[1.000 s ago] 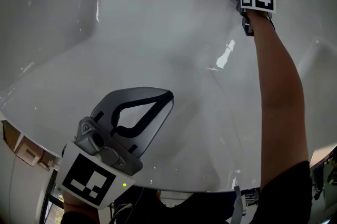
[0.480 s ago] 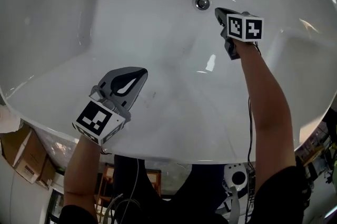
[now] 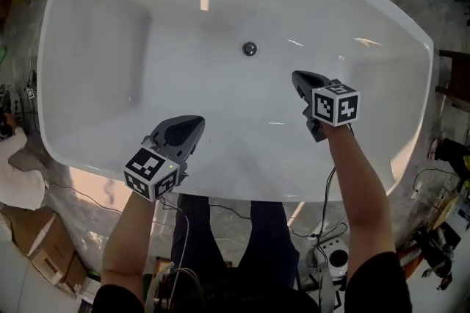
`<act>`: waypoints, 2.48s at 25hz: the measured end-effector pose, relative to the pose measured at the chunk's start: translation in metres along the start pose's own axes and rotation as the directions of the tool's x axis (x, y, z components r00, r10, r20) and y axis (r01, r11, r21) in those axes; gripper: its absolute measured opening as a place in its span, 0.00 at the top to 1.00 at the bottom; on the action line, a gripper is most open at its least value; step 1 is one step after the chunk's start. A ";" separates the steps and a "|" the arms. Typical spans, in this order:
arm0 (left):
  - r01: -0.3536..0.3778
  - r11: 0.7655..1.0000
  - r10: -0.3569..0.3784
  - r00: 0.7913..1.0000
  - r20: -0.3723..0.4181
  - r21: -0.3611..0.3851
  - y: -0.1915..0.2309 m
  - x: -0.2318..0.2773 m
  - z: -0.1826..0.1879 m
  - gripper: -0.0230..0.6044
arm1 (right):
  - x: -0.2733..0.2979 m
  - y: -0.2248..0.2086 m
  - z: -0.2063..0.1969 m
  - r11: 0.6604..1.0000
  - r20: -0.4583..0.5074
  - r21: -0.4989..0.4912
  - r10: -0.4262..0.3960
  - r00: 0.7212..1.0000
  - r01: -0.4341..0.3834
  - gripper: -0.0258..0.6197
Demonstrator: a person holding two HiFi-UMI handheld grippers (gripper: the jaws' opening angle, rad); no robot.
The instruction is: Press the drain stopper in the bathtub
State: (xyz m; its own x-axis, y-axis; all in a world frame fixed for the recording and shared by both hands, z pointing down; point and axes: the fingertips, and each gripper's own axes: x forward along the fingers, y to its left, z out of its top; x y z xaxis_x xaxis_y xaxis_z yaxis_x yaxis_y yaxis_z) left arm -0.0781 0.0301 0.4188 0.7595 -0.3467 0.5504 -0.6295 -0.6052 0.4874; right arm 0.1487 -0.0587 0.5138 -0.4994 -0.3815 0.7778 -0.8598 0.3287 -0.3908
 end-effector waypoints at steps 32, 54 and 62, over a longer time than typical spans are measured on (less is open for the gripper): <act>0.304 0.938 -0.319 0.945 0.069 0.166 -0.292 -0.101 0.180 0.95 | -0.372 0.243 0.069 0.959 0.584 -0.098 0.273 0.764 -0.268 0.93; 0.366 0.911 -0.356 0.931 -0.084 0.192 -0.336 -0.099 0.129 0.95 | -0.400 0.292 0.025 0.933 0.602 -0.138 0.345 0.720 -0.332 0.93; 0.345 0.922 -0.341 0.939 -0.051 0.178 -0.328 -0.109 0.126 0.95 | -0.393 0.296 0.030 0.925 0.575 -0.151 0.370 0.730 -0.349 0.93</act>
State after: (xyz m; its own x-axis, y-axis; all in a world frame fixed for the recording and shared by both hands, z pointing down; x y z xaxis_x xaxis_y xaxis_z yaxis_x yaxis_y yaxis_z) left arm 0.0669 0.1759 0.1132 0.9193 -0.0825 0.3849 -0.2893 -0.8047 0.5184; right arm 0.0870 0.1627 0.0781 -0.7435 -0.6539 0.1399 -0.6045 0.5678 -0.5587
